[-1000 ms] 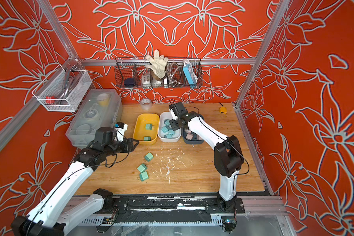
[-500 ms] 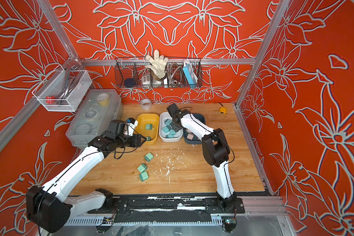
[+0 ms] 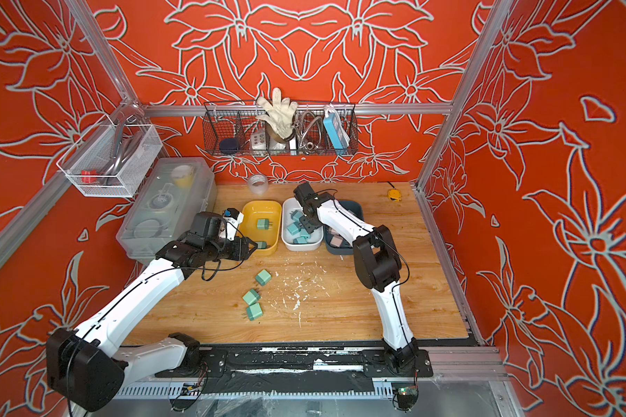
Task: Place the plugs by color into the storage box
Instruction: Place the plug in the storage box.
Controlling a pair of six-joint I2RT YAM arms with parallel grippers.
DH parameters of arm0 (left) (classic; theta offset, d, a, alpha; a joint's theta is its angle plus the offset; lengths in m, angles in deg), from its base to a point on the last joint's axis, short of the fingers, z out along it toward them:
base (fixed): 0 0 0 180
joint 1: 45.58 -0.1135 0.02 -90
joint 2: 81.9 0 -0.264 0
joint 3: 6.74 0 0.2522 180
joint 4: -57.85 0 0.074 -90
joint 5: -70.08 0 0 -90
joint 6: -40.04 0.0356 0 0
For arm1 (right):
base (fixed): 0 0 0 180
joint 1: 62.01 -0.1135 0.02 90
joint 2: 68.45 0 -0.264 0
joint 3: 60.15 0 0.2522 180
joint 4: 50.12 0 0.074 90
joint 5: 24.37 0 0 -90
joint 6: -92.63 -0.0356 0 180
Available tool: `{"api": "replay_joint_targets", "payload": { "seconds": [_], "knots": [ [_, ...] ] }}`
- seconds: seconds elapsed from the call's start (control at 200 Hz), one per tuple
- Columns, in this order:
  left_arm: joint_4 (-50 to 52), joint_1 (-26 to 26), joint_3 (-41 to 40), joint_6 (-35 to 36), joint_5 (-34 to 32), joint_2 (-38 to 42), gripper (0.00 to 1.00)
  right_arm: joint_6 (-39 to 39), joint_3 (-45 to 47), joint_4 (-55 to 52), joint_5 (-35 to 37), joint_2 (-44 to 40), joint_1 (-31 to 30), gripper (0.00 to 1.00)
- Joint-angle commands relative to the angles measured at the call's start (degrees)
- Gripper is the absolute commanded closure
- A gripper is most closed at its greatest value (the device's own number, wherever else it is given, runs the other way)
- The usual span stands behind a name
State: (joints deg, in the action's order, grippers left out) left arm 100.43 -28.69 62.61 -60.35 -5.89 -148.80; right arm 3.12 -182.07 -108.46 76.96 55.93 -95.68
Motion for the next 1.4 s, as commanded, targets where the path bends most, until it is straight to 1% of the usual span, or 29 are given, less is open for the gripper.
{"api": "replay_joint_targets", "payload": {
  "seconds": [0.0,0.245,0.445,0.636,0.906,1.041,1.206,1.306,1.391],
  "knots": [
    [0.01,0.25,-0.43,0.73,-0.54,0.89,0.43,-1.32,-1.01,-2.02,-1.37,1.13,0.32,0.4],
    [0.01,0.25,-0.77,0.42,-1.23,1.41,0.43,-2.53,1.02,0.31,-4.67,-1.11,0.36,0.38],
    [0.18,0.25,-0.85,0.37,-1.07,1.76,0.43,-3.28,1.66,1.42,-5.75,-1.89,0.31,0.37],
    [0.36,0.23,-1.15,0.64,-0.87,1.86,0.43,-3.88,2.07,2.18,-6.86,-1.69,0.34,0.37],
    [1.68,0.25,-0.61,0.86,-0.13,0.15,0.44,-5.18,2.71,3.5,-11.04,-1.66,0.35,0.39],
    [2.67,0.25,-0.16,0.82,1.08,-1.74,0.44,-6.15,5.1,6.21,-11.98,-4.23,0.29,0.4],
    [7.09,0.47,2.15,0.81,2.66,-6.18,0.45,-7.5,10.52,10.73,-12.76,-9.14,0.36,0.4],
    [10.07,1.92,3.48,1.33,1.67,-8.67,0.46,-8.36,14.32,12.92,-12.17,-12.74,0.35,0.4],
    [12.27,4.72,3.9,2.32,-1.53,-10.06,0.46,-8.75,18.07,14.95,-11.95,-16.22,0.34,0.4]
  ]
}}
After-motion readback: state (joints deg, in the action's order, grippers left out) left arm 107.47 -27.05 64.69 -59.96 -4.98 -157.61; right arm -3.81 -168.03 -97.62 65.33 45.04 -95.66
